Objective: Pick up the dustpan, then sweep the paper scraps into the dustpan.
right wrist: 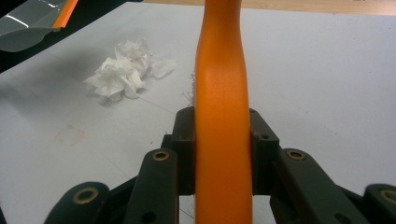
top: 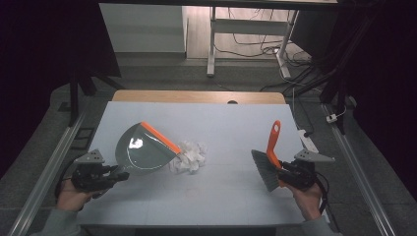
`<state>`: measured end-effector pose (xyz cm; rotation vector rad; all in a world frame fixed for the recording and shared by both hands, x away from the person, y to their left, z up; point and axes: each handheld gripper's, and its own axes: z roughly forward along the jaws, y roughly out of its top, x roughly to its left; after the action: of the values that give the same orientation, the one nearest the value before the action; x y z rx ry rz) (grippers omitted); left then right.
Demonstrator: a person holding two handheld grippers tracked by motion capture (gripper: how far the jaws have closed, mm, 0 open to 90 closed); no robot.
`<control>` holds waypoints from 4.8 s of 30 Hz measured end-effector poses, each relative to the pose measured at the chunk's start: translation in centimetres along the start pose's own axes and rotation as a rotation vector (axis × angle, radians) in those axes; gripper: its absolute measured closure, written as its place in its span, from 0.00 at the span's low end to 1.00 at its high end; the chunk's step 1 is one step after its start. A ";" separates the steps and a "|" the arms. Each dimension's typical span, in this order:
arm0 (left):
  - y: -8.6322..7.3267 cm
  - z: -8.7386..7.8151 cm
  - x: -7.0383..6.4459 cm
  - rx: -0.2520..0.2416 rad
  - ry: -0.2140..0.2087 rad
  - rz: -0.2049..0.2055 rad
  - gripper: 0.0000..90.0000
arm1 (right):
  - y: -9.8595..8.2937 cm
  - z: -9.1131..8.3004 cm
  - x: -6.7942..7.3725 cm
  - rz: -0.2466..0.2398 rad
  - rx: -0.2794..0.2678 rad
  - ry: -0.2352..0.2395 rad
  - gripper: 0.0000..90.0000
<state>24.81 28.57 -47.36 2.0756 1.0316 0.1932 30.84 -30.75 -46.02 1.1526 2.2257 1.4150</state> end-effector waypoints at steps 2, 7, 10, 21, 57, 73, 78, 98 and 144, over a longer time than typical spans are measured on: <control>-0.2 0.1 0.0 0.005 -0.009 0.008 0.68 | 0.0 0.0 0.0 0.000 -0.001 0.001 0.78; -0.5 -0.1 -0.1 0.015 -0.015 0.016 0.68 | 0.1 0.0 0.1 -0.002 -0.004 0.000 0.78; -0.8 -0.2 -0.1 0.024 -0.017 0.016 0.68 | 0.1 0.1 0.1 0.001 -0.001 0.000 0.78; -1.9 -0.2 0.1 0.054 -0.048 0.007 0.68 | 0.7 0.6 0.7 -0.006 -0.014 0.009 0.78; -4.0 0.8 -0.2 0.160 -0.093 0.041 0.68 | 5.2 7.5 2.1 -0.004 -0.004 0.038 0.78; -4.5 1.5 -0.6 0.194 -0.122 0.058 0.68 | 9.2 13.3 2.8 -0.008 0.044 0.009 0.78; -4.5 1.7 -0.6 0.205 -0.133 0.059 0.68 | 10.0 15.1 2.8 -0.002 0.064 -0.005 0.78; -4.5 2.3 -0.7 0.234 -0.139 0.065 0.68 | 10.4 19.8 3.7 -0.010 0.149 -0.015 0.78; -3.6 3.7 -0.3 0.266 -0.122 0.034 0.68 | 10.2 25.7 9.6 -0.119 0.281 0.033 0.78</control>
<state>24.11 27.49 -52.34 2.3130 0.9911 -0.0569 44.60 -4.99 -48.20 1.0617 2.5315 1.1094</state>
